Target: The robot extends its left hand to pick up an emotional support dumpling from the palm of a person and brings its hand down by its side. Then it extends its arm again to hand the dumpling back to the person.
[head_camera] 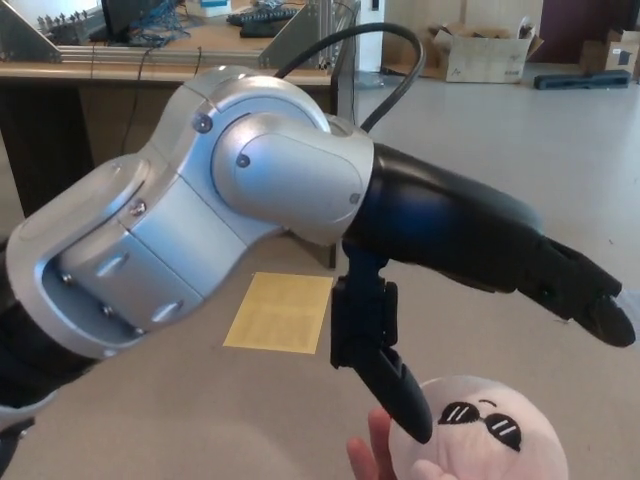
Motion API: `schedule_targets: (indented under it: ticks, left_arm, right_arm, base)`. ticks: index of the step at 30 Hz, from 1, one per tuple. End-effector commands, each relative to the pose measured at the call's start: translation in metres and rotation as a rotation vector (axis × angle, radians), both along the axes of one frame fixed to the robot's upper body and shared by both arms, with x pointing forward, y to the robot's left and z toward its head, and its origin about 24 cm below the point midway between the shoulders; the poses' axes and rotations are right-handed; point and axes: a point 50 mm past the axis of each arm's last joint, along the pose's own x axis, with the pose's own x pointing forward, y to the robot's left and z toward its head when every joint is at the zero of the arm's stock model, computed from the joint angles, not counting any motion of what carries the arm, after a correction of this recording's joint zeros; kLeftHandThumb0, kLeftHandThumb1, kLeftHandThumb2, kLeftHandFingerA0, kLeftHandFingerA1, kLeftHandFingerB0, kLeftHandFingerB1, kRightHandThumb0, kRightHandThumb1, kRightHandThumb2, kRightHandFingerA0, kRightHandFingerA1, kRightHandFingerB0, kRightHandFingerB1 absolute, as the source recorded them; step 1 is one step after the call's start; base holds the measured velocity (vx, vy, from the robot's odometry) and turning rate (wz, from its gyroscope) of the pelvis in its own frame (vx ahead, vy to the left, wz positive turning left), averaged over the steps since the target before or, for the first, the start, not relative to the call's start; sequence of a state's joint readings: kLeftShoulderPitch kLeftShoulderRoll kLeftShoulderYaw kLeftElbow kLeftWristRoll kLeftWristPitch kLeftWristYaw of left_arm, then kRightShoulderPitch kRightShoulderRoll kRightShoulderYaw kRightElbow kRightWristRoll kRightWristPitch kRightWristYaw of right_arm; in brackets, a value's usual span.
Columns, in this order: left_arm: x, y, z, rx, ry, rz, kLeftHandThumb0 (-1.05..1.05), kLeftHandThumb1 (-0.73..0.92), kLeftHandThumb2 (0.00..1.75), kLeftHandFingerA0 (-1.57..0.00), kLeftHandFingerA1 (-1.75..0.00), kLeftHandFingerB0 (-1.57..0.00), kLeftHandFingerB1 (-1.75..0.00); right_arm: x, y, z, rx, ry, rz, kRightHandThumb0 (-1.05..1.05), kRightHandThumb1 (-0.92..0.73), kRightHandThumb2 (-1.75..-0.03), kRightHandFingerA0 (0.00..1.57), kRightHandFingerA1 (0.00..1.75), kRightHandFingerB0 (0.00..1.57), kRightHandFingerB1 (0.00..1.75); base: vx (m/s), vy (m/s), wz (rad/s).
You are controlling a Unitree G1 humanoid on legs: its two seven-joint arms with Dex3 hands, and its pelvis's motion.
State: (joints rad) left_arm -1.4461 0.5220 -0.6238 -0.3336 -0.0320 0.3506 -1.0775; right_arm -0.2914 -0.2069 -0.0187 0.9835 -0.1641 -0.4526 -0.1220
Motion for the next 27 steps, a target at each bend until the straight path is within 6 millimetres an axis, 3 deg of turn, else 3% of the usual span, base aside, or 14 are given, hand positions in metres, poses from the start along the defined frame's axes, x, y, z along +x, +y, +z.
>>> schedule_targets:
  ticks: [1, 3, 4, 5, 10, 11, 15, 21, 22, 23, 24, 26, 27]
  left_arm:
    - [0.003, 0.004, -0.003, 0.028, -0.011, 0.043, -0.69, 0.43, 0.83, 0.00, -0.04, 0.00, -0.18]
    - [0.003, 0.004, -0.003, 0.029, -0.012, 0.043, -0.69, 0.43, 0.83, 0.00, -0.04, 0.00, -0.18]
    - [0.002, 0.003, -0.007, 0.033, -0.017, 0.032, -0.69, 0.43, 0.84, 0.00, -0.05, 0.00, -0.18]
    - [0.001, 0.002, -0.010, 0.036, -0.022, 0.024, -0.70, 0.42, 0.85, 0.00, -0.05, 0.00, -0.17]
    - [0.001, 0.001, -0.014, 0.038, -0.029, 0.016, -0.70, 0.42, 0.85, 0.00, -0.05, 0.00, -0.17]
    - [0.000, -0.001, -0.017, 0.046, -0.031, 0.010, -0.75, 0.45, 0.87, 0.00, -0.02, 0.00, -0.12]
    - [0.000, -0.003, -0.025, 0.058, -0.030, 0.003, -0.70, 0.41, 0.84, 0.00, -0.07, 0.00, -0.17]
    - [0.001, -0.003, -0.037, 0.052, -0.019, -0.001, -0.64, 0.36, 0.84, 0.00, -0.14, -0.02, -0.24]
    - [0.001, -0.003, -0.043, 0.065, -0.012, 0.003, -0.74, 0.29, 0.72, 0.00, -0.08, 0.00, -0.22]
    - [0.001, -0.003, -0.046, 0.071, -0.010, 0.005, -0.74, 0.29, 0.72, 0.00, -0.08, 0.00, -0.22]
    - [0.001, -0.003, -0.047, 0.074, -0.006, 0.005, -0.81, 0.42, 0.56, 0.00, -0.09, 0.00, -0.24]
    - [0.001, -0.003, -0.048, 0.075, -0.005, 0.006, -0.81, 0.42, 0.56, 0.00, -0.09, 0.00, -0.24]
    - [0.001, -0.003, -0.050, 0.082, -0.001, 0.007, -0.75, 0.44, 0.86, 0.00, -0.03, 0.00, -0.12]
  right_arm:
    - [0.000, -0.007, 0.004, -0.020, -0.022, 0.008, -0.41, -0.61, -0.58, 0.77, 0.50, 0.49, 0.38]
    - [0.000, -0.007, 0.005, -0.021, -0.023, 0.009, -0.41, -0.61, -0.58, 0.77, 0.50, 0.49, 0.38]
    - [0.000, -0.007, 0.004, -0.019, -0.009, 0.001, -0.43, -0.52, -0.79, 0.67, 0.61, 0.51, 0.55]
    - [0.000, -0.007, 0.003, -0.029, -0.001, -0.002, -0.38, -0.66, -0.59, 0.82, 0.51, 0.61, 0.44]
    - [0.001, -0.007, 0.002, -0.047, 0.007, -0.004, -0.38, -0.66, -0.59, 0.82, 0.51, 0.61, 0.44]
    - [0.000, -0.007, 0.004, -0.030, -0.020, 0.010, -0.35, -0.65, -0.59, 0.85, 0.64, 0.68, 0.50]
    - [-0.002, -0.006, 0.007, -0.023, -0.072, 0.051, -0.42, -0.71, -0.61, 0.81, 0.70, 0.69, 0.49]
    - [-0.002, -0.006, 0.008, -0.041, -0.042, 0.110, -0.49, -0.73, -0.62, 0.77, 0.64, 0.67, 0.47]
    - [-0.002, -0.006, 0.009, -0.102, -0.049, 0.140, -0.49, -0.72, -0.62, 0.67, 0.50, 0.61, 0.44]
    - [-0.002, -0.005, 0.010, -0.129, -0.052, 0.153, -0.49, -0.72, -0.62, 0.67, 0.50, 0.61, 0.44]
    - [-0.002, -0.005, 0.010, -0.129, -0.053, 0.153, -0.49, -0.72, -0.62, 0.67, 0.50, 0.61, 0.44]
    - [-0.002, -0.005, 0.010, -0.130, -0.053, 0.154, -0.49, -0.72, -0.62, 0.67, 0.50, 0.61, 0.44]
    - [-0.002, -0.005, 0.010, -0.131, -0.054, 0.154, -0.49, -0.72, -0.62, 0.67, 0.50, 0.61, 0.44]
  base:
    - [0.00, 0.000, 0.00]
    - [0.00, 0.000, 0.00]
    - [0.00, 0.000, 0.00]
    - [0.00, 0.000, 0.00]
    - [0.00, 0.000, 0.00]
    - [0.00, 0.000, 0.00]
    - [0.00, 0.000, 0.00]
    - [0.00, 0.000, 0.00]
    - [0.00, 0.000, 0.00]
    - [0.00, 0.000, 0.00]
    - [0.00, 0.000, 0.00]
    - [0.00, 0.000, 0.00]
    - [0.00, 0.000, 0.00]
